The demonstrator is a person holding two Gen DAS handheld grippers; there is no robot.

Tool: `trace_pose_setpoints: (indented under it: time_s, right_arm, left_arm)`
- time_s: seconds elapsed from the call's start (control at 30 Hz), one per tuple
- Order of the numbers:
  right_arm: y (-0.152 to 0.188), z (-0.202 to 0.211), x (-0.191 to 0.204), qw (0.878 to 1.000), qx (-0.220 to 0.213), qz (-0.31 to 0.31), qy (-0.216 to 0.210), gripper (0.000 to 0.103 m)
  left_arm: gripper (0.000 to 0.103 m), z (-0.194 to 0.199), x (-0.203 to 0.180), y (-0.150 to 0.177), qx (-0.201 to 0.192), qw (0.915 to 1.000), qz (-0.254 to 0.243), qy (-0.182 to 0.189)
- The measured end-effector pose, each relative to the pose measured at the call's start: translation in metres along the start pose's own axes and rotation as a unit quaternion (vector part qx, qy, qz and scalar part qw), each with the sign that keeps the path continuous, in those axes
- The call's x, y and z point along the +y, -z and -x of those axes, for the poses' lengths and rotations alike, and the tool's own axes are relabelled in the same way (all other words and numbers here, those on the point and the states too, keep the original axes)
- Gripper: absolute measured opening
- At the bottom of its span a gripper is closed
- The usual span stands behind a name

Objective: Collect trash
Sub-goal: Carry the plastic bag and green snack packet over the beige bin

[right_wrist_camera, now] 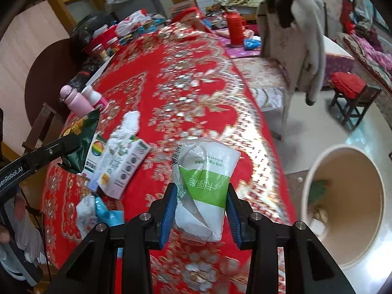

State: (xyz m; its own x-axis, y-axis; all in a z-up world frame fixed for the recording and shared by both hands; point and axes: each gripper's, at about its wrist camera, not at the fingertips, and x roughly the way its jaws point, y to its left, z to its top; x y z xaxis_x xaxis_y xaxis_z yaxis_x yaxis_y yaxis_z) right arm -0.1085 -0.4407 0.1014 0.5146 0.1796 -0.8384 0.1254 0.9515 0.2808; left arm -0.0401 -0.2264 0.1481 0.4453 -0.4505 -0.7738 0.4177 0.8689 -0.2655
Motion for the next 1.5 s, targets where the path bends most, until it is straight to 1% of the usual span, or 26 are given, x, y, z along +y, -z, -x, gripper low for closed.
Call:
trace_pose_setpoints:
  time_s: [0.37, 0.6, 0.8, 1.1, 1.33, 1.5]
  right_arm:
    - [0.02, 0.031, -0.071, 0.998, -0.008, -0.047, 0.03, 0.037]
    - [0.037, 0.048, -0.114, 0.995, -0.009, -0.08, 0.052, 0.037]
    - [0.051, 0.058, -0.15, 0.992, -0.004, -0.106, 0.069, 0.037]
    - [0.068, 0.066, -0.195, 0.987, 0.004, -0.138, 0.086, 0.037]
    - [0.075, 0.063, -0.216, 0.984, 0.014, -0.154, 0.093, 0.037]
    - [0.078, 0.058, -0.227, 0.982, 0.024, -0.16, 0.095, 0.037]
  left_arm:
    - [0.009, -0.03, -0.081, 0.008, 0.026, 0.9978, -0.048, 0.038]
    - [0.009, -0.057, -0.133, 0.02, 0.049, 0.9938, -0.077, 0.063]
    - [0.009, -0.081, -0.169, 0.029, 0.069, 0.9896, -0.099, 0.078]
    - [0.009, -0.119, -0.207, 0.041, 0.101, 0.9843, -0.116, 0.087]
    - [0.009, -0.139, -0.23, 0.049, 0.117, 0.9816, -0.116, 0.096]
    - [0.009, -0.153, -0.238, 0.053, 0.13, 0.9804, -0.111, 0.099]
